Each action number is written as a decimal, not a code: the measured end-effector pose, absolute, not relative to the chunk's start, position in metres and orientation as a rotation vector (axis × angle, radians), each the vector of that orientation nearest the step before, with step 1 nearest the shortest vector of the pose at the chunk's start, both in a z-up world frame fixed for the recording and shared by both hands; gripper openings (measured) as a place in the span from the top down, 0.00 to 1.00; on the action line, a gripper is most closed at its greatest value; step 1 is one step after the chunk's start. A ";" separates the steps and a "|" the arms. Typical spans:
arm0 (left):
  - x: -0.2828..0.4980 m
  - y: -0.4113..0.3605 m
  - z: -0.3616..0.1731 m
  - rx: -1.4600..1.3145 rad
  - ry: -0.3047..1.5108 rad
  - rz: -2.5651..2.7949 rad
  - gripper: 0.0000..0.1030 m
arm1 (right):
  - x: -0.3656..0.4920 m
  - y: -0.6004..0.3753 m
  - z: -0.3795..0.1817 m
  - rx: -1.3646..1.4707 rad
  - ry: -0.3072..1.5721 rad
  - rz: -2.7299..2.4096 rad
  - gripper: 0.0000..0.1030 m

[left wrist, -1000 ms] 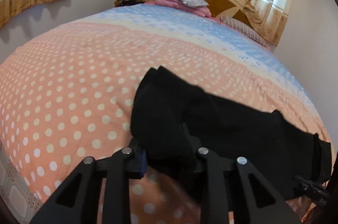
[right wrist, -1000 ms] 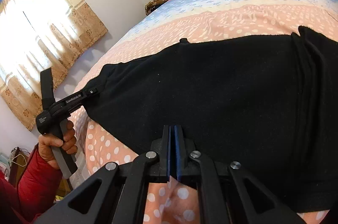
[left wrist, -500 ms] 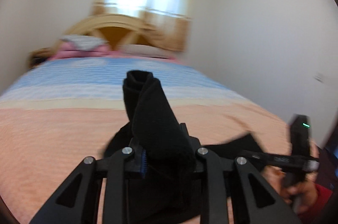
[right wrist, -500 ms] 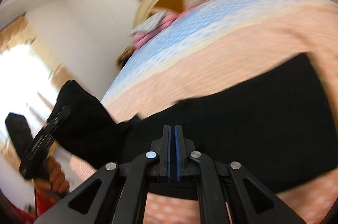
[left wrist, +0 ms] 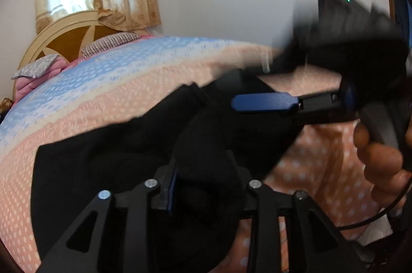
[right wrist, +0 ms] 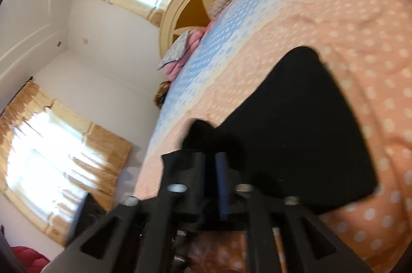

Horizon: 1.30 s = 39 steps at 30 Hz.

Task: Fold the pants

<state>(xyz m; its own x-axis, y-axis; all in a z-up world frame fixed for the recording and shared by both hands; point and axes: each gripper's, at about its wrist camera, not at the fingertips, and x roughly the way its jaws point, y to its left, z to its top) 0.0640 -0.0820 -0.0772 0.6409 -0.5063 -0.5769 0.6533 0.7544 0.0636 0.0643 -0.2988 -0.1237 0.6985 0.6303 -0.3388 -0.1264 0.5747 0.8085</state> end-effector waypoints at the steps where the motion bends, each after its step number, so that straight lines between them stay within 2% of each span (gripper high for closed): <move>1: 0.061 -0.083 -0.075 0.276 0.566 -0.680 0.62 | 0.065 -0.296 -0.122 0.847 0.660 0.491 0.25; 2: 0.059 -0.079 -0.072 0.270 0.562 -0.694 0.56 | 0.063 -0.294 -0.119 0.844 0.637 0.490 0.19; 3: 0.056 -0.077 -0.067 0.260 0.562 -0.707 0.42 | 0.062 -0.292 -0.116 0.841 0.615 0.495 0.19; 5: 0.052 -0.065 -0.055 0.225 0.562 -0.716 0.22 | 0.065 -0.291 -0.116 0.834 0.630 0.495 0.19; 9: 0.040 -0.031 -0.039 0.150 0.542 -0.717 0.08 | 0.064 -0.285 -0.114 0.768 0.645 0.448 0.20; 12: 0.043 0.002 -0.030 0.095 0.529 -0.609 0.07 | 0.066 -0.266 -0.113 0.686 0.667 0.430 0.20; 13: 0.045 0.016 -0.029 0.062 0.532 -0.554 0.07 | 0.067 -0.257 -0.114 0.633 0.691 0.408 0.26; 14: 0.048 0.028 -0.029 0.036 0.534 -0.508 0.08 | 0.067 -0.251 -0.117 0.585 0.708 0.383 0.38; 16: 0.051 0.045 -0.029 -0.005 0.545 -0.435 0.08 | 0.064 -0.231 -0.120 0.446 0.718 0.310 0.52; 18: 0.055 0.057 -0.029 -0.035 0.556 -0.385 0.08 | 0.061 -0.214 -0.119 0.306 0.713 0.251 0.61; 19: 0.057 0.061 -0.030 -0.045 0.559 -0.364 0.08 | 0.059 -0.208 -0.118 0.261 0.701 0.238 0.71; 20: 0.058 0.065 -0.030 -0.064 0.563 -0.337 0.08 | 0.057 -0.206 -0.116 0.245 0.691 0.244 0.86; 28: 0.073 0.081 -0.034 -0.141 0.575 -0.293 0.08 | 0.053 -0.201 -0.072 0.150 0.590 0.339 0.90; 33: 0.082 0.074 -0.030 -0.104 0.556 -0.295 0.08 | 0.060 -0.245 -0.038 0.072 0.537 0.313 0.90; 36: 0.091 0.059 -0.032 -0.080 0.561 -0.301 0.08 | 0.078 -0.273 -0.055 0.020 0.603 0.255 0.90; 39: 0.098 0.040 -0.037 -0.047 0.575 -0.323 0.08 | 0.099 -0.300 -0.095 0.040 0.707 0.192 0.89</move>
<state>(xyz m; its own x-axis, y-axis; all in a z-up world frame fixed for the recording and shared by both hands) 0.0975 0.0402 -0.0366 0.7904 -0.3127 -0.5268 0.2865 0.9488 -0.1332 0.0986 -0.3004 -0.0950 0.7434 0.1889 -0.6416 -0.1615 0.9816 0.1018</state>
